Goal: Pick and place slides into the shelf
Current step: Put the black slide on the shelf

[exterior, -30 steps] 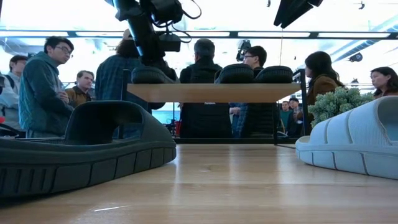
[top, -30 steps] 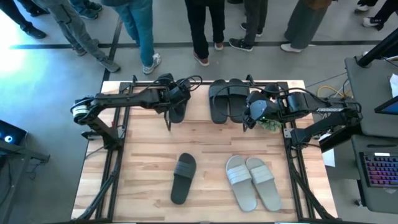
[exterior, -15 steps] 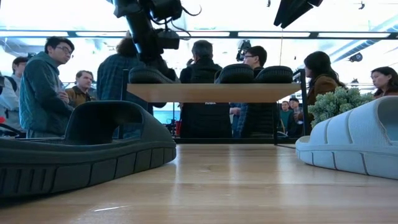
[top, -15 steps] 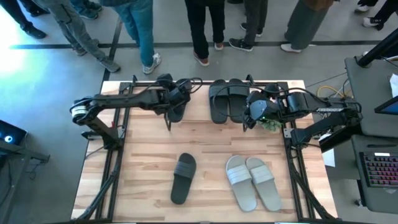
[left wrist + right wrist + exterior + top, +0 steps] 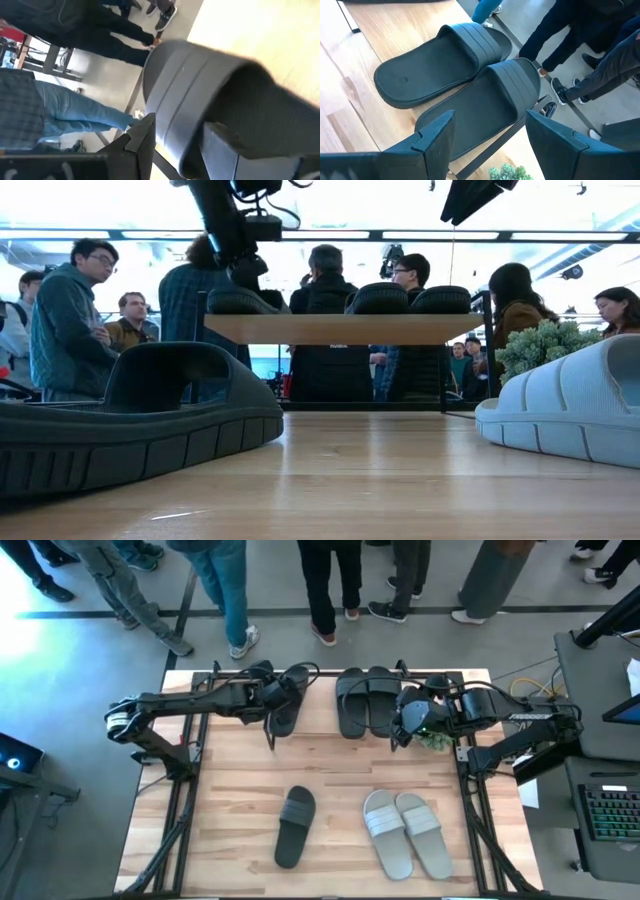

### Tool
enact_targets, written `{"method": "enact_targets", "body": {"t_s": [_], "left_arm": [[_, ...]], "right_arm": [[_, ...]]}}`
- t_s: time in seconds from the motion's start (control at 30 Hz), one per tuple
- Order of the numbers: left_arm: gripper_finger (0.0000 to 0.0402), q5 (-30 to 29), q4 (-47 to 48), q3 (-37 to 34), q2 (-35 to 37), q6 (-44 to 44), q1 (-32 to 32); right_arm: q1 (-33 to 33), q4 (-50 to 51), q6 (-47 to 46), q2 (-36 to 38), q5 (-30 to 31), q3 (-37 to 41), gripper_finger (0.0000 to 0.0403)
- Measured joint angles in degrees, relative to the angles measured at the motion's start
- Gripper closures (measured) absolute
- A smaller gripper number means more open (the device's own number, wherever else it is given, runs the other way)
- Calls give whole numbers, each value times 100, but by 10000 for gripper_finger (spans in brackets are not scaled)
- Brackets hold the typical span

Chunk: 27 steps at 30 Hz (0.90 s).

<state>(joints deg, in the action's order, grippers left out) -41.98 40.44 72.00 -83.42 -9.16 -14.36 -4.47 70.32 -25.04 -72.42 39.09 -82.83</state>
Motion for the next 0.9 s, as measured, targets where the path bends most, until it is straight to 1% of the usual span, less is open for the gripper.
{"method": "enact_targets", "body": {"t_s": [0.13, 0.33, 0.43, 0.5, 0.57, 0.63, 0.7, 0.77, 0.83, 0.9], "left_arm": [[260, 5, 269, 38, 33, 232, 106], [210, -51, 270, 14, 296, 281, 358], [186, -74, 272, 81, 502, 272, 657], [174, 26, 276, 126, 738, 36, 1073], [168, 347, 280, 133, 1055, -216, 1653], [167, 651, 310, 32, 1327, -166, 2289], [167, 745, 667, -150, 1534, 200, 2888], [167, 736, 1166, -364, 1591, 866, 3529], [167, 722, 1222, -611, 1520, 1580, 4186], [167, 595, 1102, -764, 1310, 2053, 4768]], "right_arm": [[0, 2, 20, 0, 0, 0, 170], [-1, 7, 20, 0, 0, 0, 170], [0, 20, 20, 0, -1, 0, 170], [0, 24, 20, 0, -2, 0, 170], [0, 26, 20, 0, -16, 0, 170], [-2, 42, 27, 2, -77, 0, 170], [-16, 45, 140, 2, -270, 0, 170], [-68, 43, 241, -4, -432, 4, 170], [-130, 46, 253, -42, -453, 6, 170], [-163, 42, 264, -59, -459, 11, 170]]}}
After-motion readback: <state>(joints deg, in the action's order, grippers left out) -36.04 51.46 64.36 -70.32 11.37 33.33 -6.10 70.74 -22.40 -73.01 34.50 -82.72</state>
